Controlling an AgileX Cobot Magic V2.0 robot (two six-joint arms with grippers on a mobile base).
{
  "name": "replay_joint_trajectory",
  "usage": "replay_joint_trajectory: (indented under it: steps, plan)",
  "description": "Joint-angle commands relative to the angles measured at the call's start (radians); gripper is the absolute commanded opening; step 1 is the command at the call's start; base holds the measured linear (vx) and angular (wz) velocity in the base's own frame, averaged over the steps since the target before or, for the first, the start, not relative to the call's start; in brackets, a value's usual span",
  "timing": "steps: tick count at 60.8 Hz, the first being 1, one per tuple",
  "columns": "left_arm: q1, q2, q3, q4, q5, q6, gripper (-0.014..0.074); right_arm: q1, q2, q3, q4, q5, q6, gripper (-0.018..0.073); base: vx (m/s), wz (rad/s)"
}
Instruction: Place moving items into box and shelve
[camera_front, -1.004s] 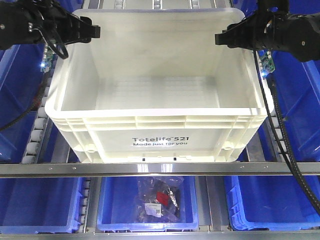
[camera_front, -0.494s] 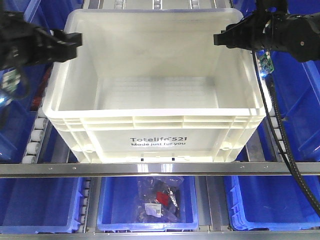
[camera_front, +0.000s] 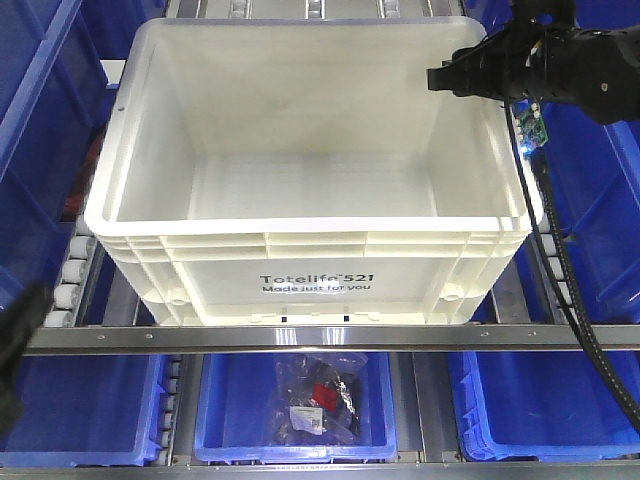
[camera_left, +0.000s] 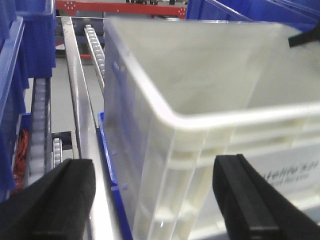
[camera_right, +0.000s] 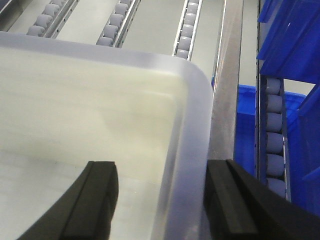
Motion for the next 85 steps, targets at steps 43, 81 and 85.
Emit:
replay_joint_trajectory:
  steps: [43, 81, 85]
  plan:
    - [0.274, -0.285, 0.141, -0.004, -0.066, 0.074, 0.0202, 0.005, -0.05, -0.033, 0.001, -0.081, -0.008, 0.0424, 0.0, 0.0]
    - [0.274, -0.284, 0.14, -0.011, -0.061, 0.074, -0.0008, 0.005, -0.05, -0.033, 0.001, -0.081, -0.008, 0.0424, 0.0, 0.0]
    - [0.274, -0.284, 0.14, -0.011, -0.061, 0.074, -0.0008, 0.005, -0.05, -0.033, 0.001, -0.081, -0.008, 0.0424, 0.0, 0.0]
